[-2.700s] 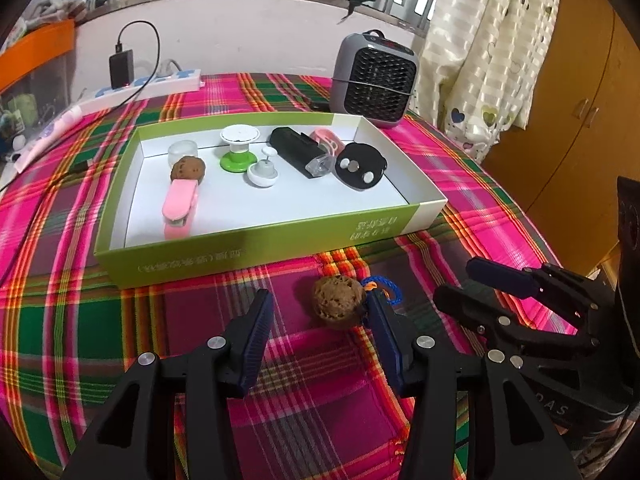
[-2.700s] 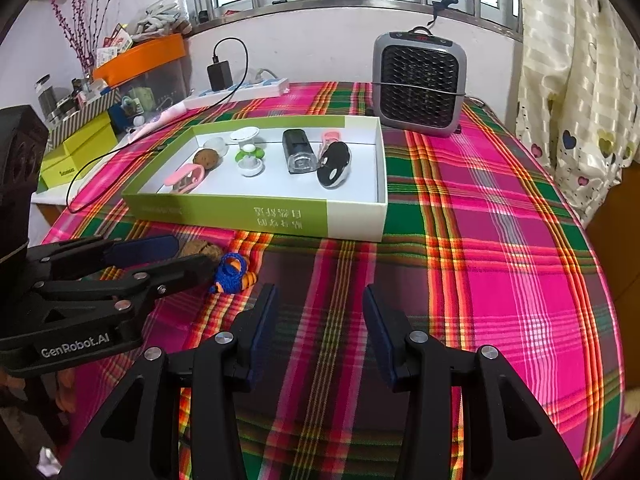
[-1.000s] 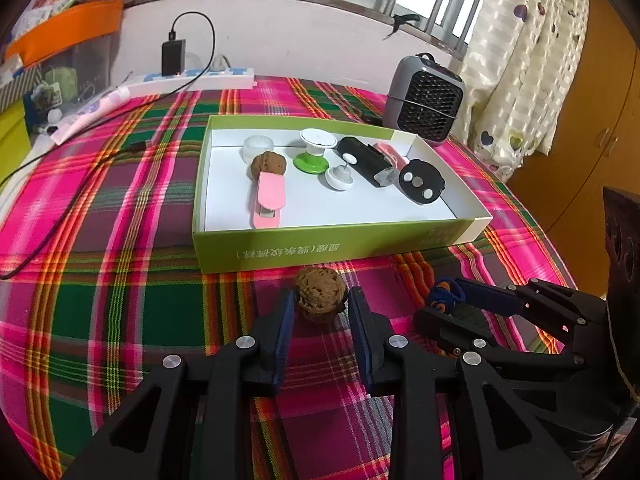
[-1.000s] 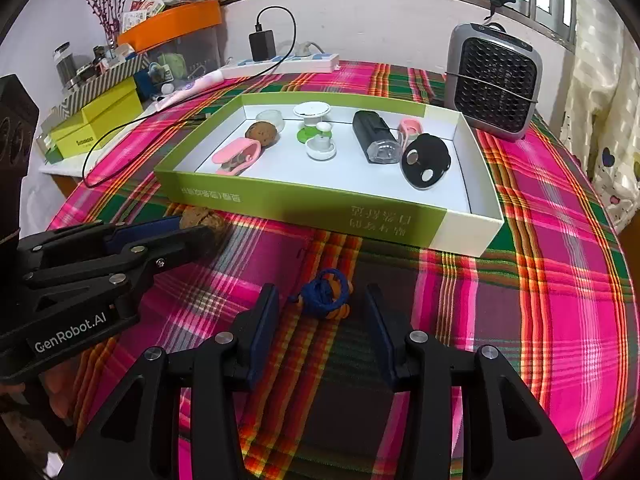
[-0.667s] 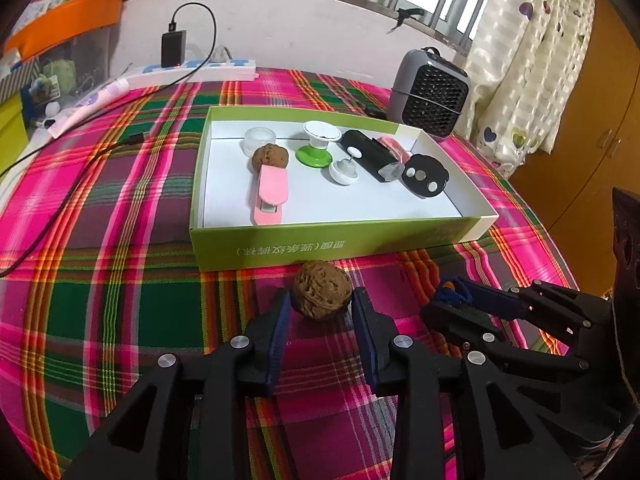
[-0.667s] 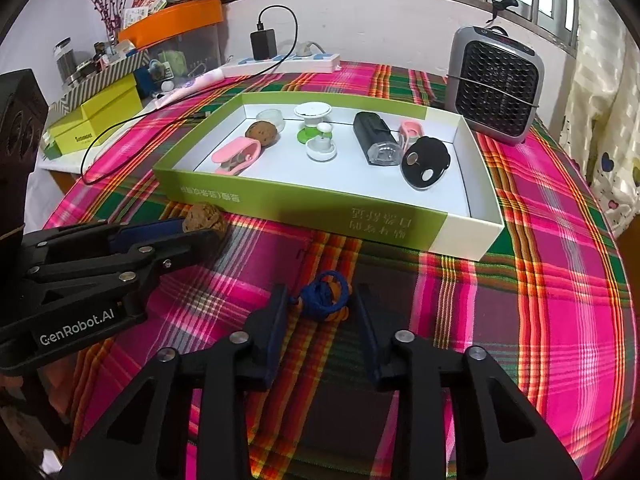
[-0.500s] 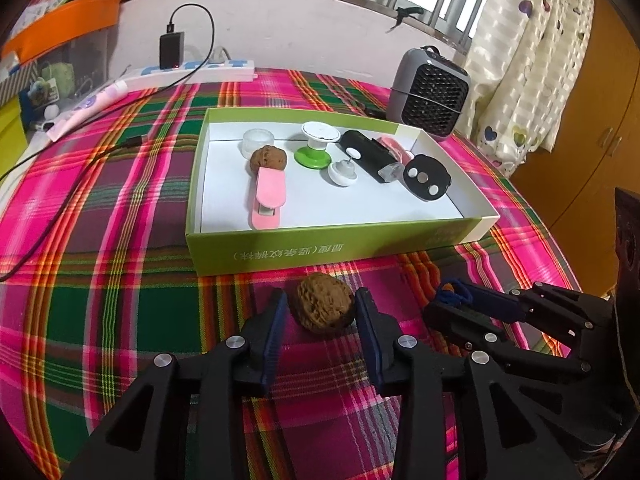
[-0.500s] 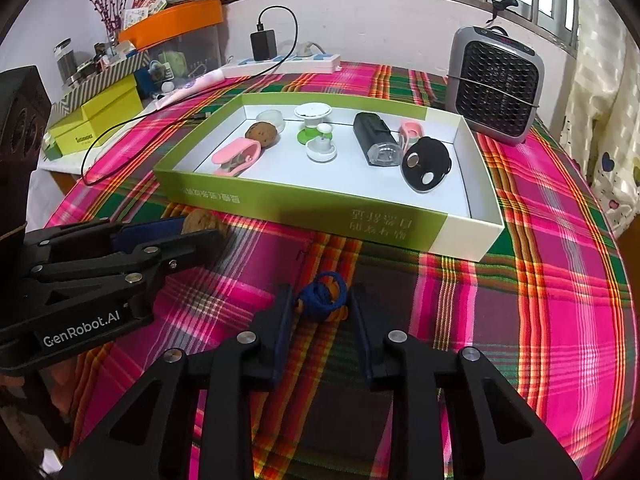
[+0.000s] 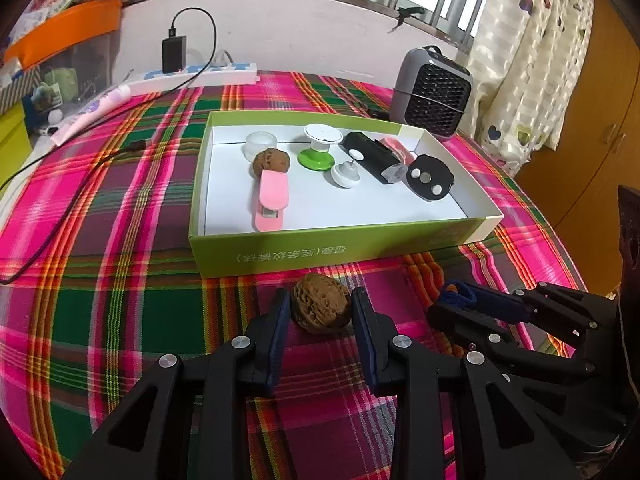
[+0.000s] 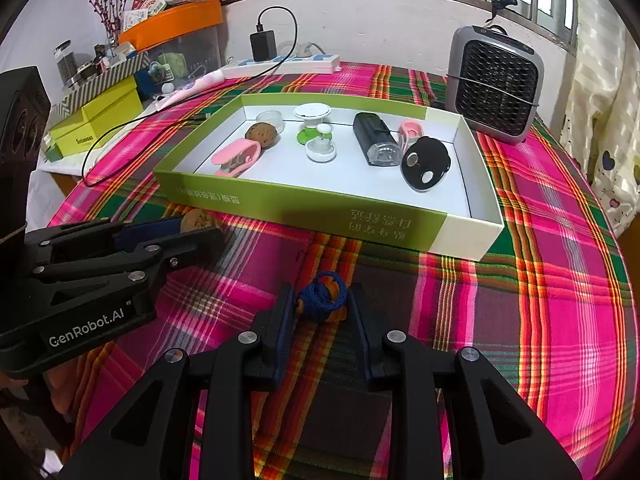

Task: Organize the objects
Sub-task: 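Grasp the walnut with the left tool while the right tool grasps the blue ring toy, then carry the walnut into the green box with the left tool while the right tool carries the blue ring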

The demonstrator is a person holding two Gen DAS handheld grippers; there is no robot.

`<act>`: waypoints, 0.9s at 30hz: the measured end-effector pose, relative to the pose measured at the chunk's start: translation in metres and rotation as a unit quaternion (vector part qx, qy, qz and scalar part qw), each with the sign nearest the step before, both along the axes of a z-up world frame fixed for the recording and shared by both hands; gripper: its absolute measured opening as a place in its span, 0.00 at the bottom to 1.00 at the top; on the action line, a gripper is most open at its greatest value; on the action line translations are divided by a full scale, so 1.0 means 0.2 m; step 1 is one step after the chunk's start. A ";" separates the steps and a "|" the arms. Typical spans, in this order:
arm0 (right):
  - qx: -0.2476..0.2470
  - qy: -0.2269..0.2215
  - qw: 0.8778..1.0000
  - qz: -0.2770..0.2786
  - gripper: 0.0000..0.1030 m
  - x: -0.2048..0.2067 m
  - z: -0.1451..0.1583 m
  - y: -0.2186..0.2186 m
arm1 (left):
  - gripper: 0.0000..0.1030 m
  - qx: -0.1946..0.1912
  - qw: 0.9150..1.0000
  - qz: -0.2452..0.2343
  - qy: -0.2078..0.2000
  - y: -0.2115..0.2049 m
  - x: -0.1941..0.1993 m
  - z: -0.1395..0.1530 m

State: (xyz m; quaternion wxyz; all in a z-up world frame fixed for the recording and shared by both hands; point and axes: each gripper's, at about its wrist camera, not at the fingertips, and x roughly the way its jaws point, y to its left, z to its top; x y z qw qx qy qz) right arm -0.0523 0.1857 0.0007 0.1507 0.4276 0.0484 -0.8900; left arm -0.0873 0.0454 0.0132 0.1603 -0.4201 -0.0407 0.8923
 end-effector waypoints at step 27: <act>-0.008 0.020 1.000 0.006 0.27 0.00 0.06 0.00 | 0.28 -0.027 0.999 0.003 0.032 0.02 0.04 0.07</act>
